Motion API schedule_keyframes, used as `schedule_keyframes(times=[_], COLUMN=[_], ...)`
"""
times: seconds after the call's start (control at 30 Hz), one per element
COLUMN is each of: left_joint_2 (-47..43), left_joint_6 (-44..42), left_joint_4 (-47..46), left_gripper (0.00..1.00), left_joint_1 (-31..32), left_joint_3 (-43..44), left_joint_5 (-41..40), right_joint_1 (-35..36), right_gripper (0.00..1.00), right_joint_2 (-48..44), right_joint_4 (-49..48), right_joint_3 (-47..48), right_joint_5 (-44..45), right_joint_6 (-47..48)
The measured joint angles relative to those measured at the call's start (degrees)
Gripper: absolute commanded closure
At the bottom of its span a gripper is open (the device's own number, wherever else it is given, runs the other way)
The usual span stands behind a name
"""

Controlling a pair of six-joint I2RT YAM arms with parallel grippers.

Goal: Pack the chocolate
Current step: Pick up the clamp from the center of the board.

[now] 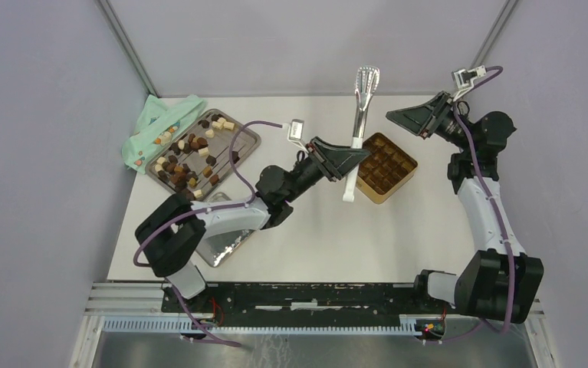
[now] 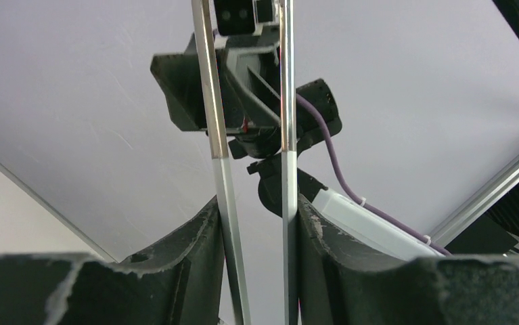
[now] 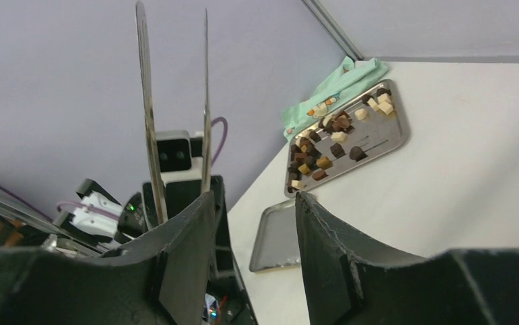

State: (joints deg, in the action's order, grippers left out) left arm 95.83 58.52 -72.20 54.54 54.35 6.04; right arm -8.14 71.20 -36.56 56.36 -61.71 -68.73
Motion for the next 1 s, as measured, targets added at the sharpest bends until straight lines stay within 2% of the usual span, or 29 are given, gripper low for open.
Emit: schedule_keyframes(times=[0.1,0.17,0.33,0.4,0.43,0.5,0.53,0.77,0.87,1.0], left_joint_2=[-3.06,-5.27,-11.15,-13.75,-15.02,-17.11,-18.32,-22.77,-23.15,-23.02], left_joint_6=[0.0,0.02,-0.02,-0.13,-0.5,-1.05,-1.6,-3.43,-3.45,-3.39], left_joint_4=[1.2,3.85,17.18,24.48,28.11,34.53,38.45,53.48,56.57,59.25], left_gripper=[0.54,0.54,0.58,0.8,0.87,0.97,0.98,0.98,0.78,0.72], left_joint_1=[-1.66,-3.02,-7.06,-8.5,-9.18,-10.19,-10.78,-13.73,-14.71,-15.17], left_joint_3=[-1.75,-2.51,-2.99,-2.99,-2.99,-2.99,-2.99,-2.99,-2.97,-2.64], left_joint_5=[0.04,0.42,3.15,3.98,4.31,5.07,5.57,7.28,8.13,10.01], right_joint_1=[-1.36,-1.86,-2.91,-3.52,-3.85,-4.39,-4.57,-4.79,-4.79,-4.79], right_gripper=[0.46,0.45,0.44,0.44,0.44,0.44,0.44,0.44,0.44,0.39], right_joint_2=[-0.46,-1.64,-5.33,-6.12,-6.62,-7.56,-7.8,-8.52,-9.73,-11.04], right_joint_4=[0.98,5.11,23.15,27.3,28.68,31.17,32.44,37.75,38.23,37.38], right_joint_3=[-0.31,-0.31,0.15,-0.55,-1.49,-3.89,-5.09,-10.03,-11.52,-12.7], right_joint_5=[-2.36,-3.23,-2.89,-2.21,-1.9,-1.18,-0.94,1.07,1.4,0.66], right_joint_6=[4.63,11.1,33.83,39.89,42.38,46.47,48.26,55.54,56.87,56.83])
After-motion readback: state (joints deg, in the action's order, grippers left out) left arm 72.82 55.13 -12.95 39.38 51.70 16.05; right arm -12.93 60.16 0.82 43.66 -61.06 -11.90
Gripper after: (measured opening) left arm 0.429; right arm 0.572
